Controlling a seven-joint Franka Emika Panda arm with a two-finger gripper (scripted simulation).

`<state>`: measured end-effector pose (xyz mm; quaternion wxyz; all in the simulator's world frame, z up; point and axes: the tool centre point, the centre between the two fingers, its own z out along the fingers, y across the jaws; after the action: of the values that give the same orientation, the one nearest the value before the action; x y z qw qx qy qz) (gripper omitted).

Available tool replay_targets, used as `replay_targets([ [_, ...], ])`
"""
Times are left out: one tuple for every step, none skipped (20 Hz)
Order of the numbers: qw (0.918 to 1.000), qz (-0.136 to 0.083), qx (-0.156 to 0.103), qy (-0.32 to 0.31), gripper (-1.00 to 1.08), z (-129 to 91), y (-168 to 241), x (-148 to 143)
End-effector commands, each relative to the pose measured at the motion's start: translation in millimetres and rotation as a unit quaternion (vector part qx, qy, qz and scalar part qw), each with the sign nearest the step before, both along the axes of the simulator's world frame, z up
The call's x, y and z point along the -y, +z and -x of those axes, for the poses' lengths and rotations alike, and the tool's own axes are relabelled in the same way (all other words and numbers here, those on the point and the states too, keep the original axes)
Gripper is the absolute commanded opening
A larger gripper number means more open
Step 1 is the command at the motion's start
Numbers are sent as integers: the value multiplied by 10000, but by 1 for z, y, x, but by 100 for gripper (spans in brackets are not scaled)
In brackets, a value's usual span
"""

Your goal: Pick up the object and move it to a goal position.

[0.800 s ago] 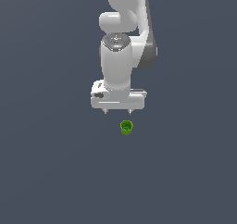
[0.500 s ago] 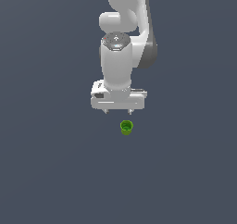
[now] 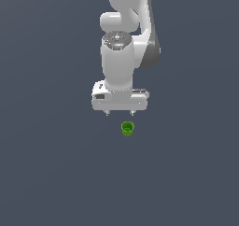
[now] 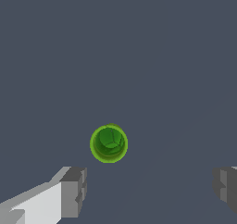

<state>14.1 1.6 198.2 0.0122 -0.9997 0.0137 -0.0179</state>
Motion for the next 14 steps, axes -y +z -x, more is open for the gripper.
replay_targets([
  [10000,-3,-5,-52,100,0,-1,0],
  [10000,-6,-7,-89,100,0,-1,-1],
  [9999,-8,-9,-132,100,0,-2,-1],
  [9998,-11,-12,-182,100,0,-3,-1],
  [9997,-14,-16,-238,100,0,-4,-2],
  [9995,-17,-20,-300,100,0,-5,-2],
  [9993,-21,-24,-369,100,0,-6,-3],
  [9990,-24,-28,-443,100,0,-7,-3],
  [9986,-28,-33,-524,100,0,-8,-4],
  [9981,-32,-38,-610,100,0,-9,-4],
  [9975,-37,-44,-703,100,1,-11,-5],
  [9968,-41,-50,-802,100,1,-12,-6],
  [9958,-46,-56,-907,100,1,-14,-6],
  [9948,-50,-63,-1019,100,1,-16,-7],
])
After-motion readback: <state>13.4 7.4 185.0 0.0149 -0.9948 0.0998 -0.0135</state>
